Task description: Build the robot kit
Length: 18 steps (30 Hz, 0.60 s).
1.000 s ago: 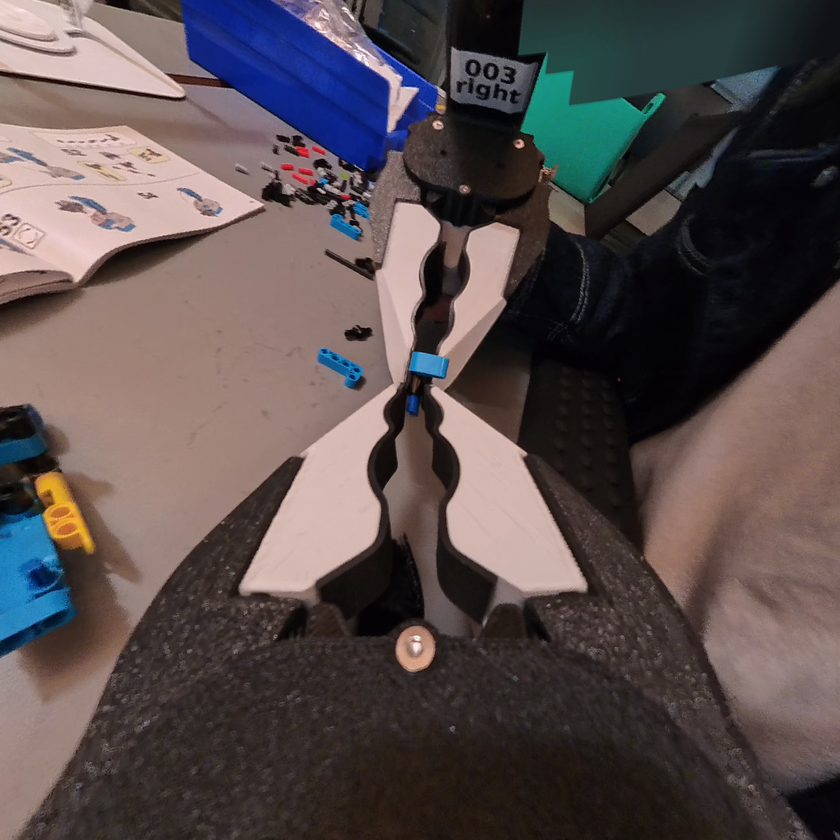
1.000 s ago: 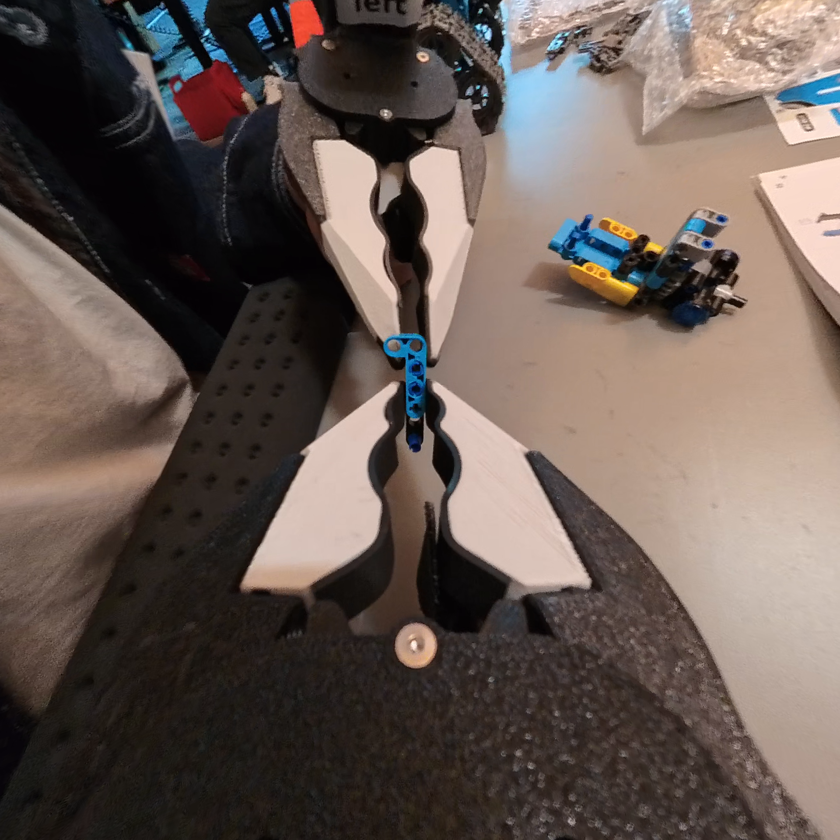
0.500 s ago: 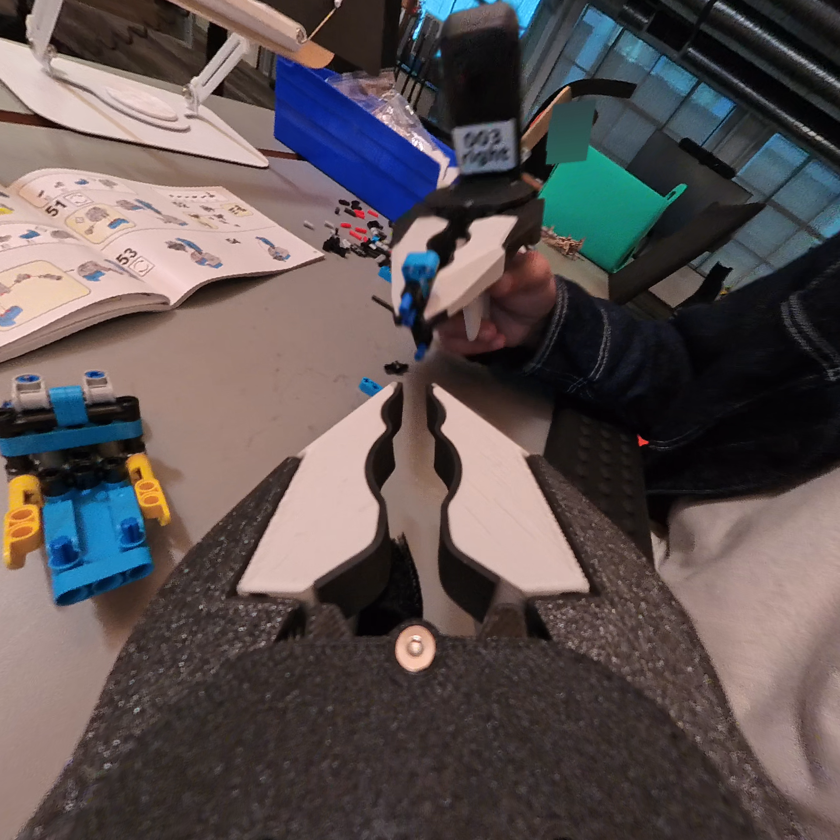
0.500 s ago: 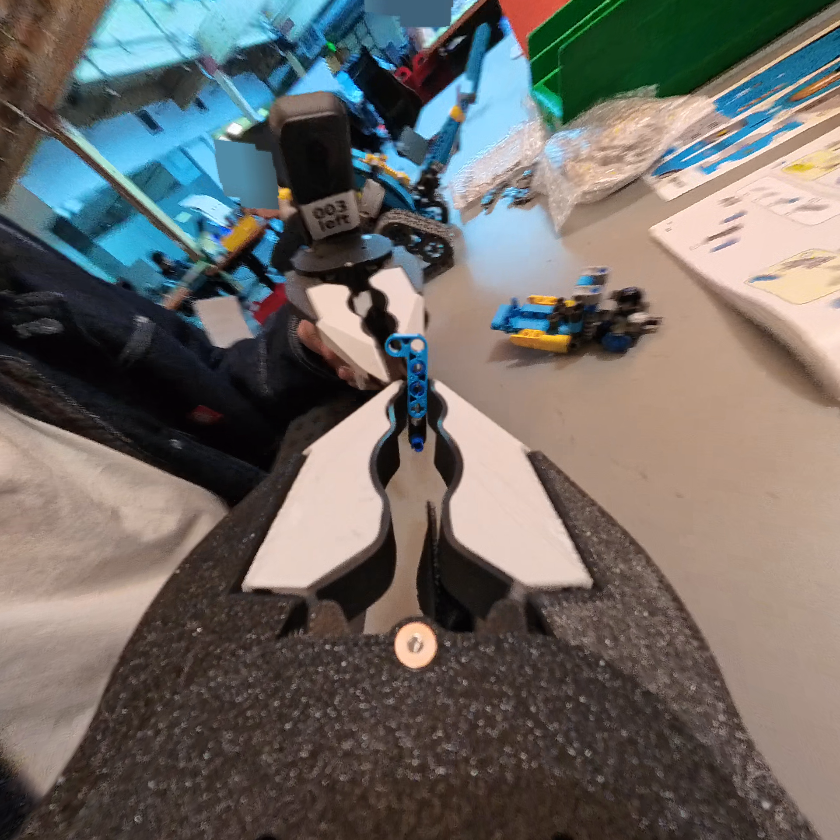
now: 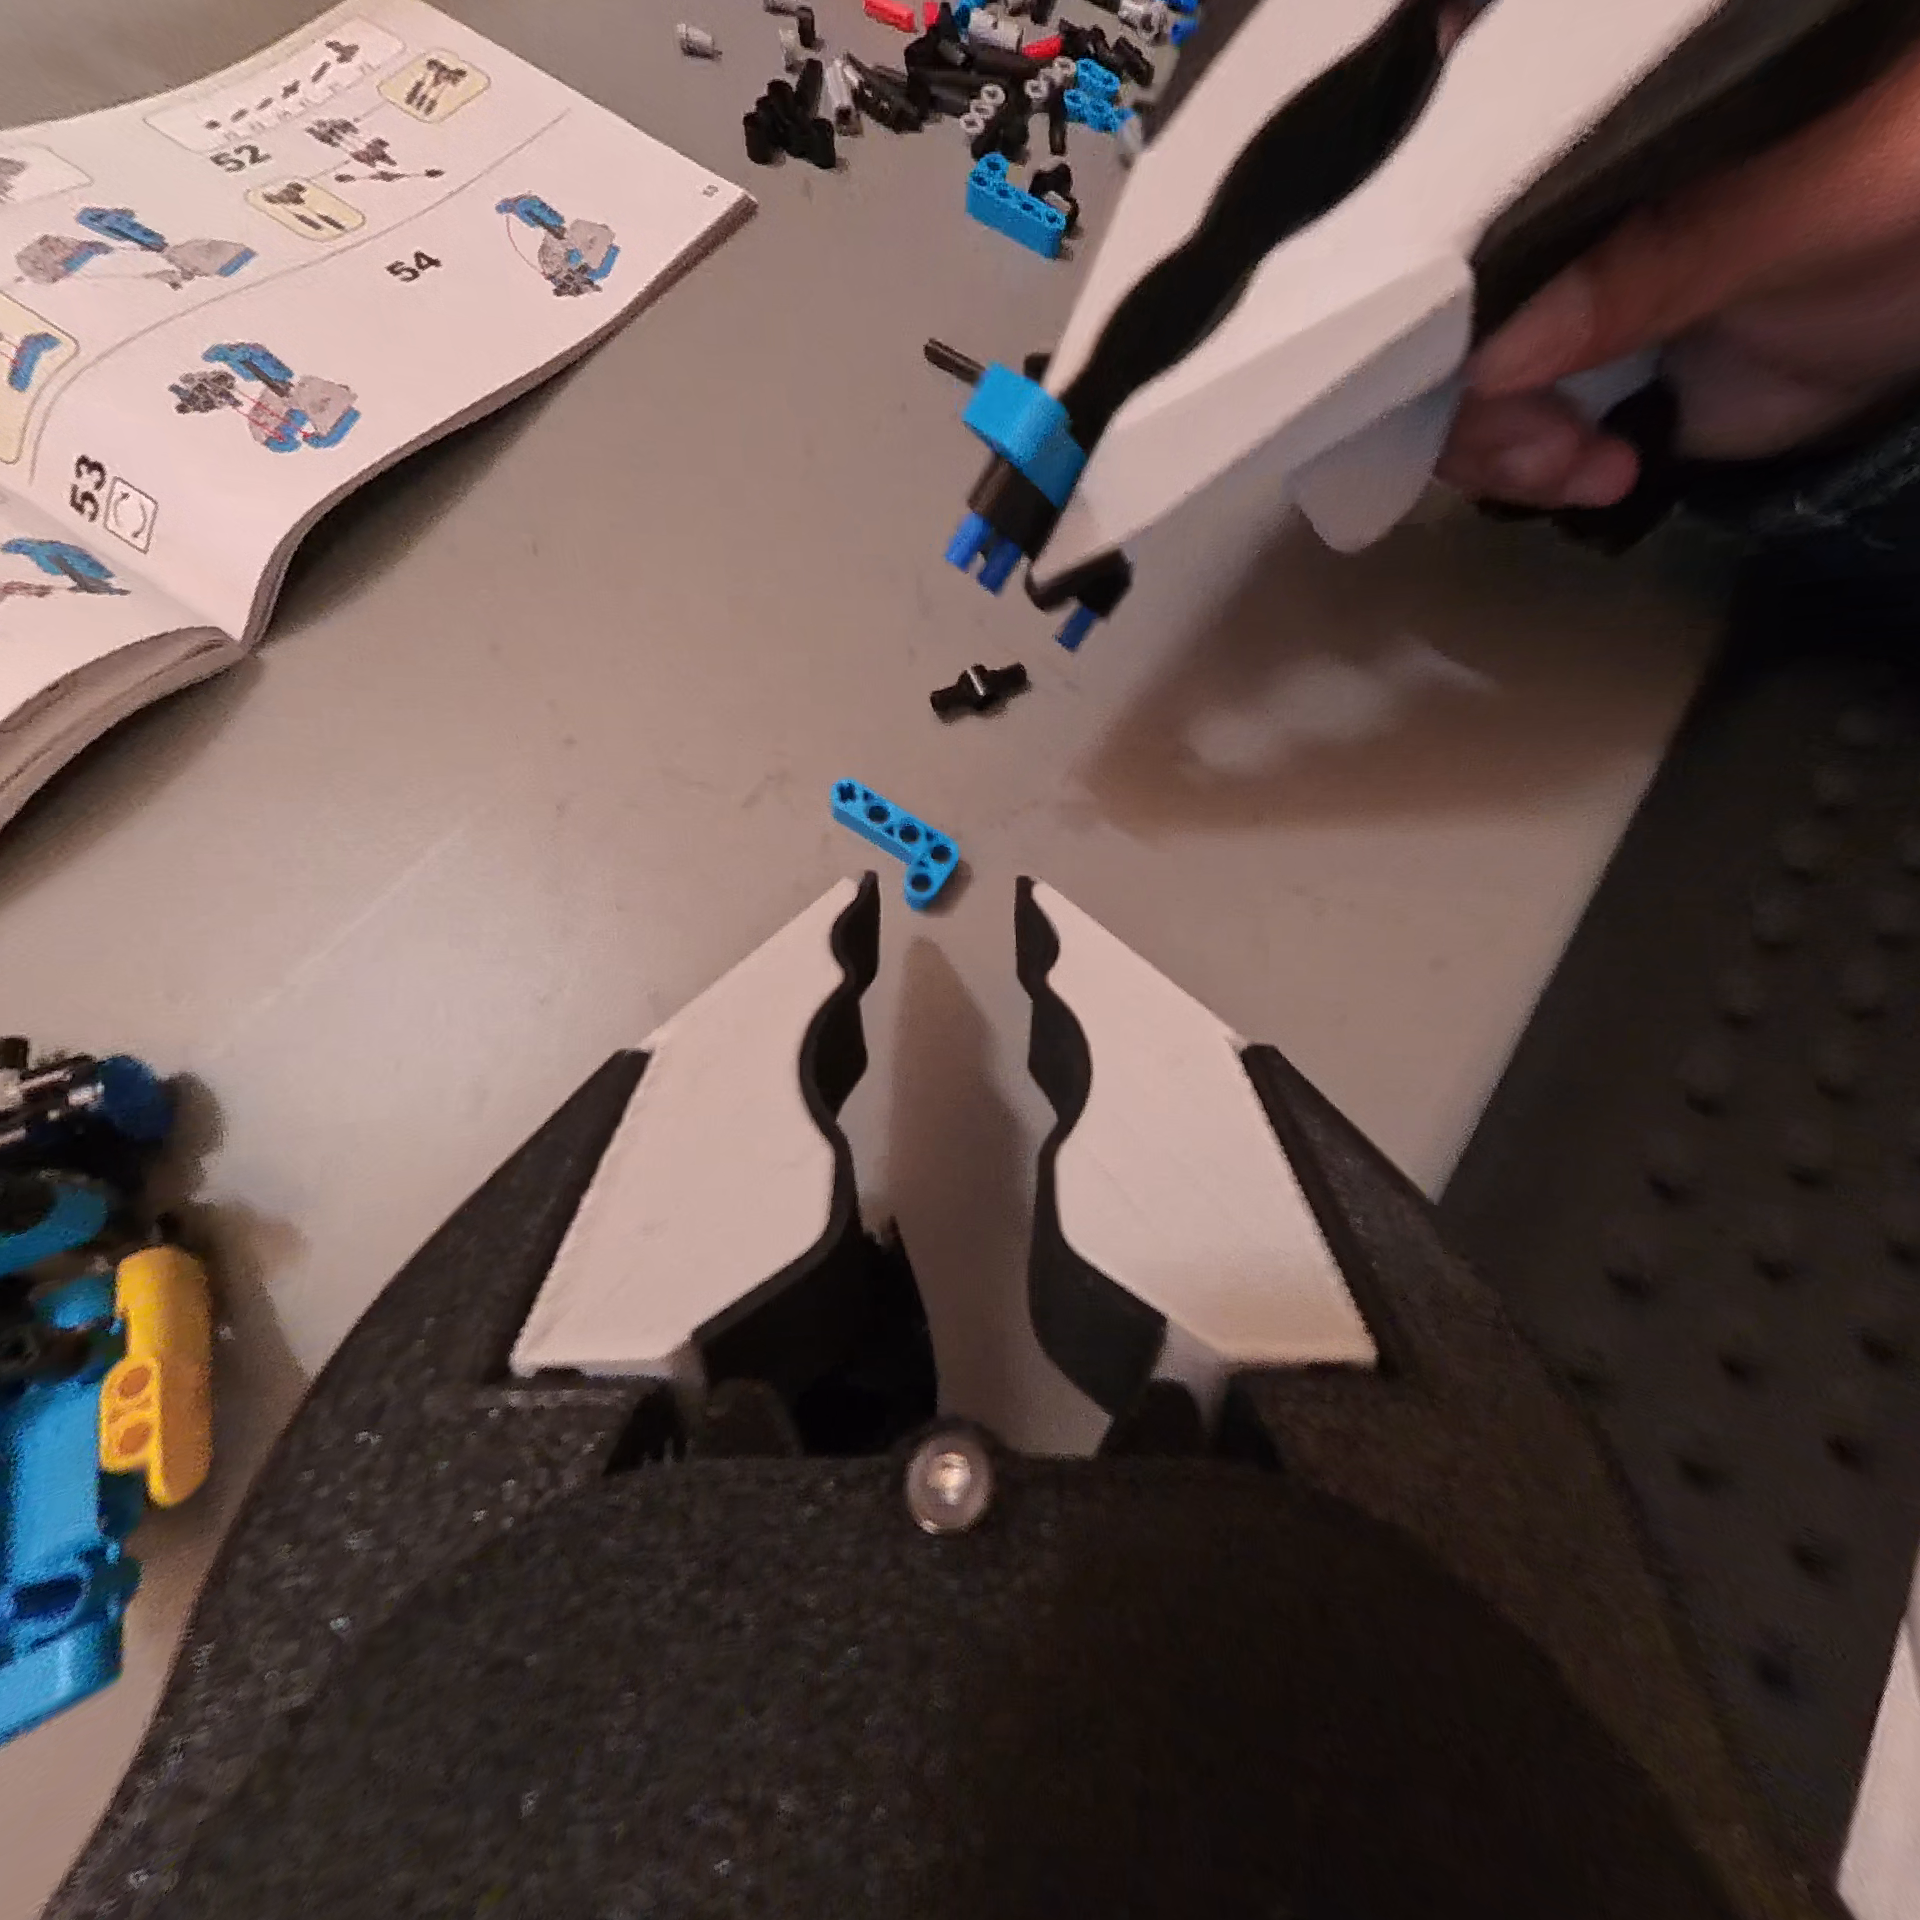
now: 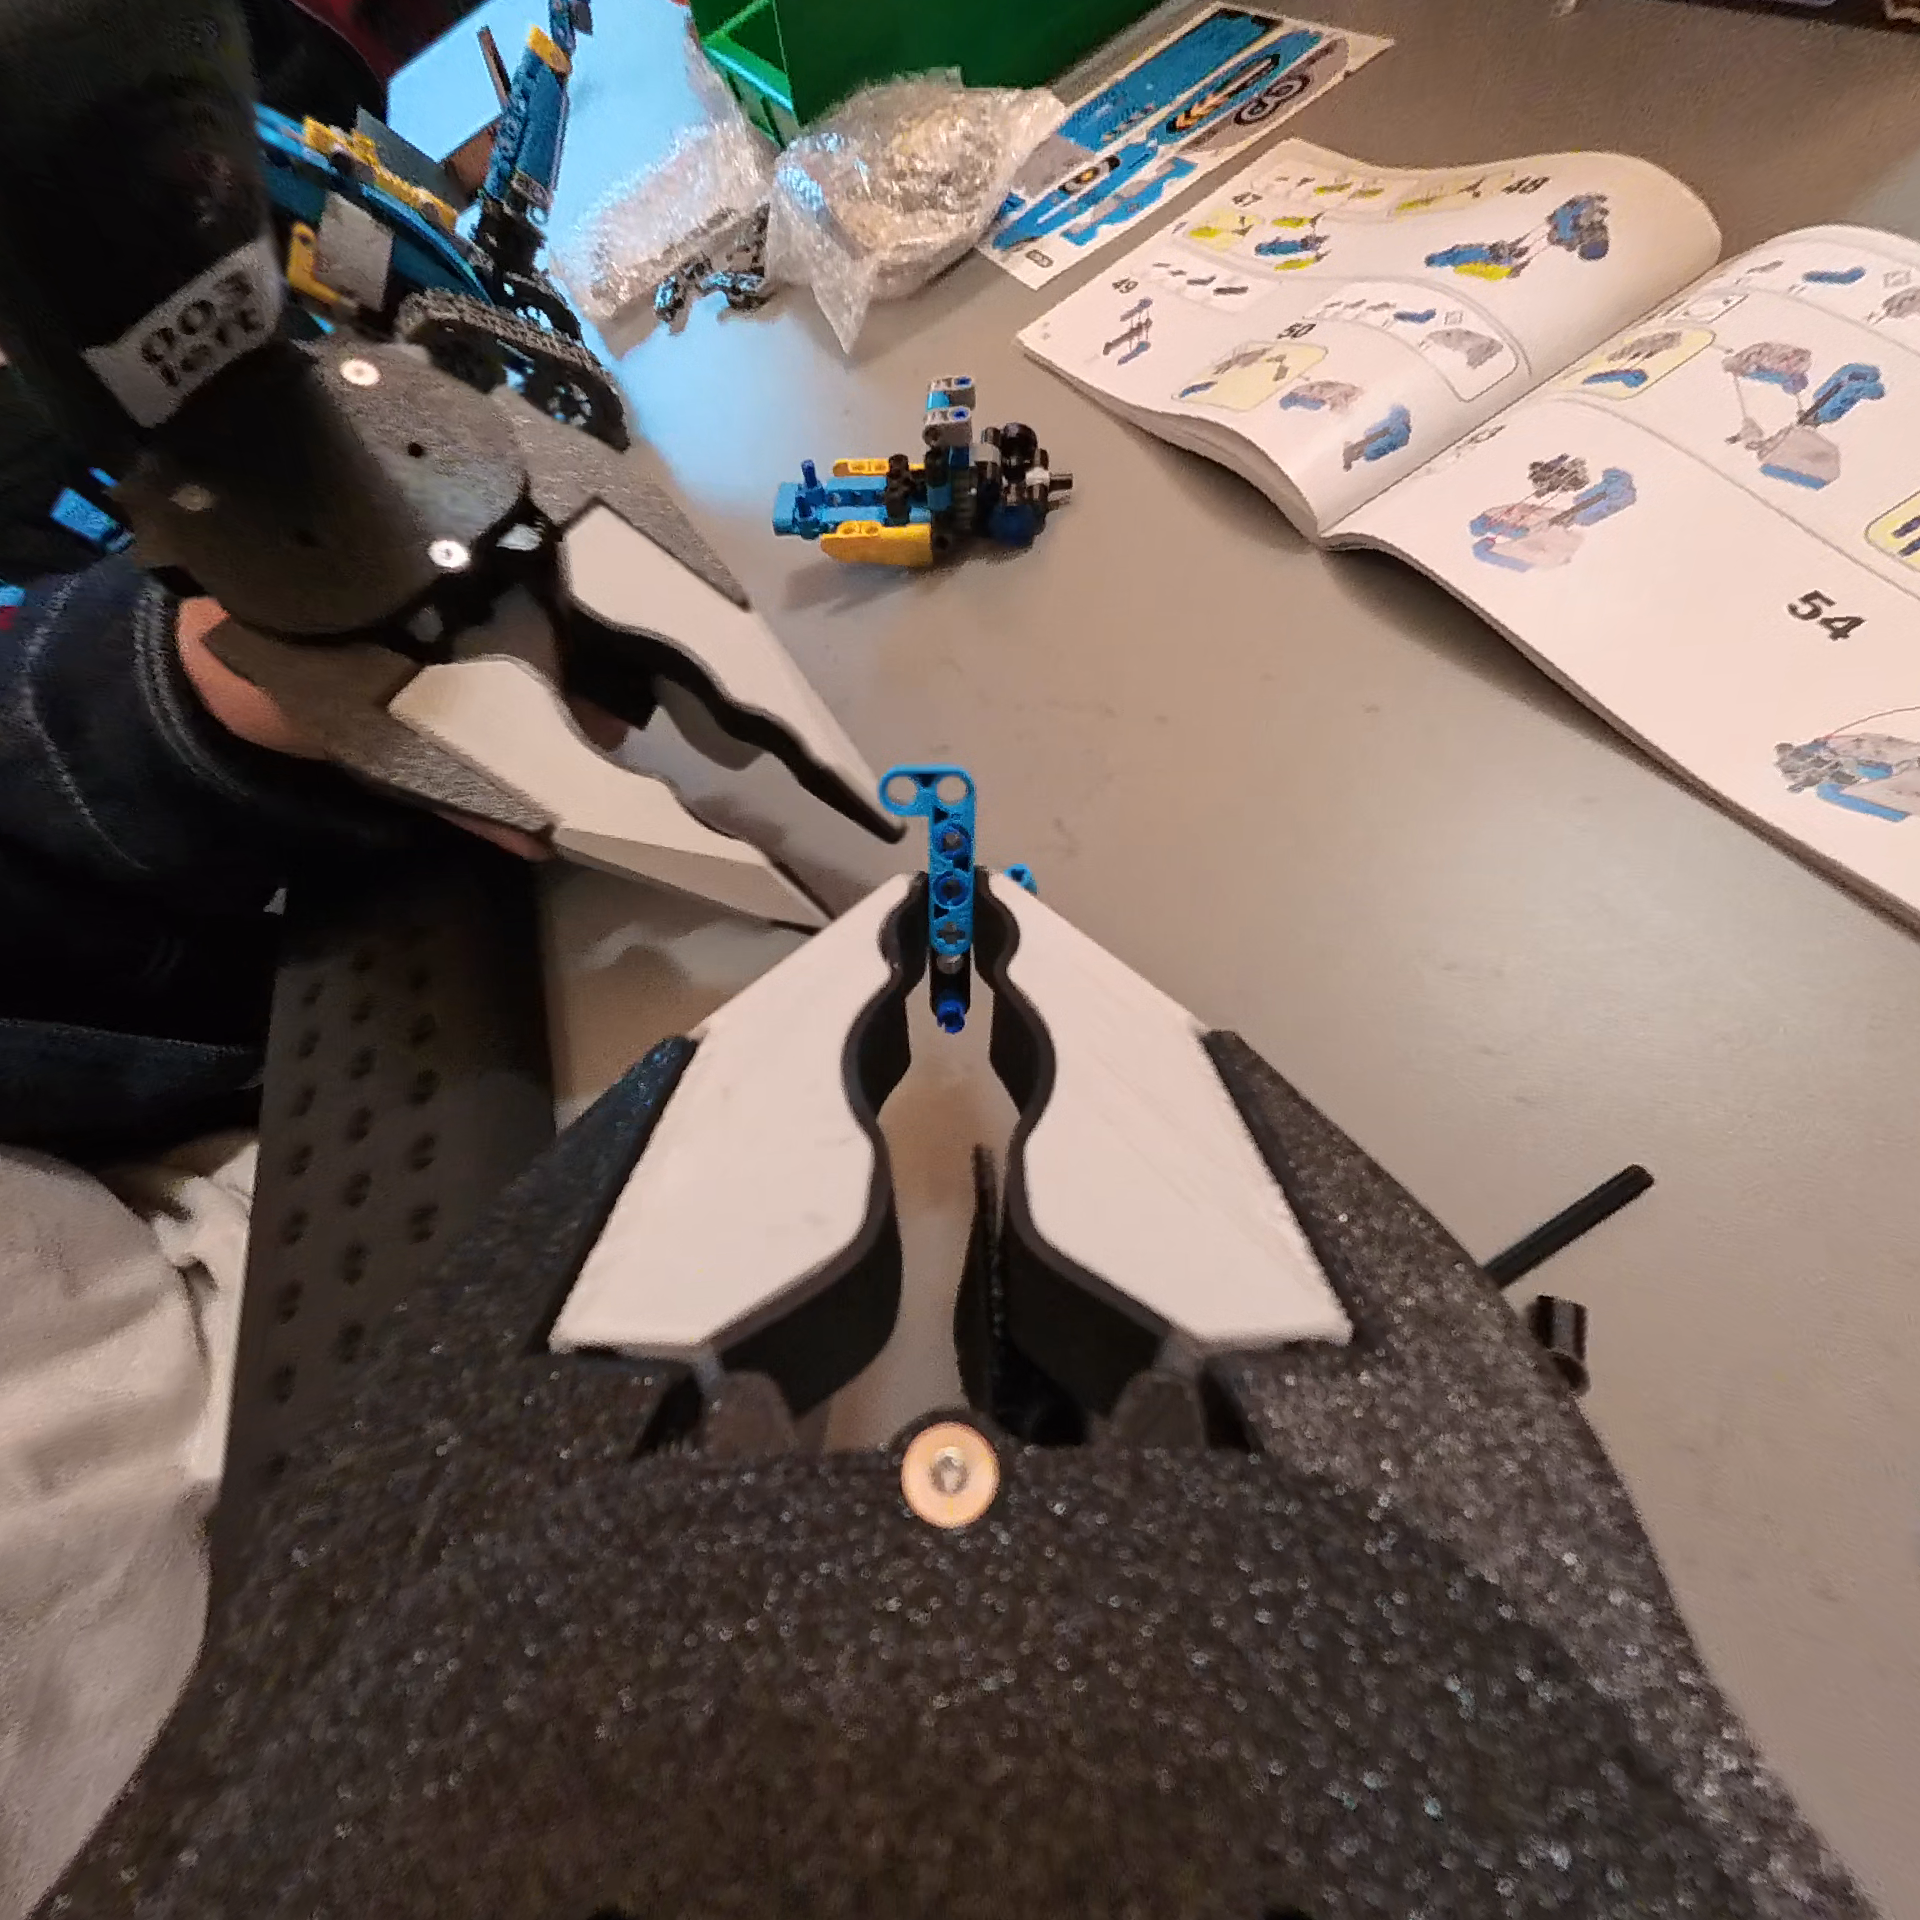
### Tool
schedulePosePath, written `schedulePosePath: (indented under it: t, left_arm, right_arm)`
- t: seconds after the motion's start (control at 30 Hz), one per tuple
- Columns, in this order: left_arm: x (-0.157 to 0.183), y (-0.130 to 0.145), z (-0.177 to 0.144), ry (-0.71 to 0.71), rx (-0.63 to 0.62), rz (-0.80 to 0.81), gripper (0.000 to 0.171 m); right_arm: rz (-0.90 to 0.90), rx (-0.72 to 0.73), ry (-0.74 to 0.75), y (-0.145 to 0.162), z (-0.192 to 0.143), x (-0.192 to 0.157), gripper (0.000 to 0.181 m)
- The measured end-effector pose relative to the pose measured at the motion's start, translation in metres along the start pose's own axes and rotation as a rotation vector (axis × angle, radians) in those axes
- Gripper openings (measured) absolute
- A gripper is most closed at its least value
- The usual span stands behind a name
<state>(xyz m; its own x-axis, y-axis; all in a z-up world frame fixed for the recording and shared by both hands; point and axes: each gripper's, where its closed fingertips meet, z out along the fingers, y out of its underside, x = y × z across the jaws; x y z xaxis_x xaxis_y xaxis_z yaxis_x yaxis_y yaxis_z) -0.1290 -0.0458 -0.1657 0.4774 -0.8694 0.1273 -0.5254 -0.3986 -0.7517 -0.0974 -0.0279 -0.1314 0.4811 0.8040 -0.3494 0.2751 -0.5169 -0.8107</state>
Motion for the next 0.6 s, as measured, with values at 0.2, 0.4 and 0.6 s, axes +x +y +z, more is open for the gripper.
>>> schedulePosePath:
  t: [0.2,0.4,0.6]
  left_arm:
    - [-0.001,0.005,0.019,0.045,-0.059,0.014,0.022]
    - [-0.003,-0.007,0.018,0.084,0.022,-0.090,0.007]
    - [0.014,-0.079,-0.067,0.816,0.550,-0.769,0.006]
  right_arm:
    - [-0.087,-0.127,0.033,0.023,0.006,0.003,0.007]
    - [-0.292,-0.025,0.193,0.001,-0.005,0.017,0.007]
    - [-0.699,0.280,0.109,-0.040,-0.027,-0.040,0.007]
